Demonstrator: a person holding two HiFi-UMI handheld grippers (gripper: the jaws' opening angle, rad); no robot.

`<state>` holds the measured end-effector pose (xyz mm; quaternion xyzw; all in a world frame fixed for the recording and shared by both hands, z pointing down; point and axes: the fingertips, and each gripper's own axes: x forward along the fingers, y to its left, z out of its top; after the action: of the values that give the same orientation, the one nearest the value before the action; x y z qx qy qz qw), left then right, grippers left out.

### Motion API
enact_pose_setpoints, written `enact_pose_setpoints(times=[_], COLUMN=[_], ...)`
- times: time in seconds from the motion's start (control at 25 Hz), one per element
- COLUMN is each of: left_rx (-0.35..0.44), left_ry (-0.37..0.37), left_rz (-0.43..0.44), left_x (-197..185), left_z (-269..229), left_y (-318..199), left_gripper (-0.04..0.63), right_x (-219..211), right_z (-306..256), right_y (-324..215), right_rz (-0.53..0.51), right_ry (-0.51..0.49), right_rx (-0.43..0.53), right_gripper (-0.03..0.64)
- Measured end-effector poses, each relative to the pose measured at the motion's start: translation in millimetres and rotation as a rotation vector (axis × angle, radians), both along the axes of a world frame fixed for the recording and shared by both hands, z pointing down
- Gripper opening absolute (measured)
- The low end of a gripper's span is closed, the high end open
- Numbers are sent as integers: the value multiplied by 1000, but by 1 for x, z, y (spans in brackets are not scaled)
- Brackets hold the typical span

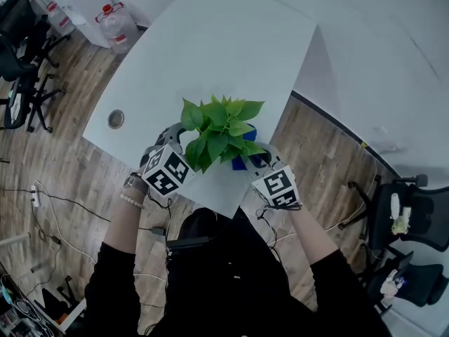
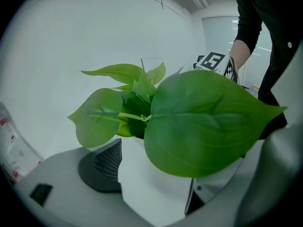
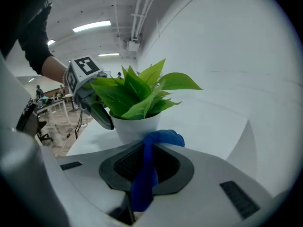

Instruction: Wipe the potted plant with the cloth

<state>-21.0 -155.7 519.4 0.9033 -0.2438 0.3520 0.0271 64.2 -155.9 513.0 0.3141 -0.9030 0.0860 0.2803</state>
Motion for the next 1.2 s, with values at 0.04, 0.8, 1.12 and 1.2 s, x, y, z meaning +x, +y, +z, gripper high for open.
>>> enact_pose_setpoints(times=[0.04, 0.8, 1.12, 1.2], left_rx=[-2, 1, -13, -16], left_ry=[12, 47, 53, 54], left_rz=[-4, -231, -295, -304], left_x=[2, 9, 8, 8], left_z=[-1, -5, -5, -5], left_y=[-1, 0, 2, 3], left_gripper=[391, 344, 339, 337], right_x=[0, -12, -40, -46], right_z=[-1, 2, 7, 8], right_y=[-4, 2, 35, 43], right_rz=[-27, 40, 59, 47], right_ry=[13, 34, 1, 9], right_rx=[13, 62, 75, 69], right_gripper=[80, 80, 80, 80])
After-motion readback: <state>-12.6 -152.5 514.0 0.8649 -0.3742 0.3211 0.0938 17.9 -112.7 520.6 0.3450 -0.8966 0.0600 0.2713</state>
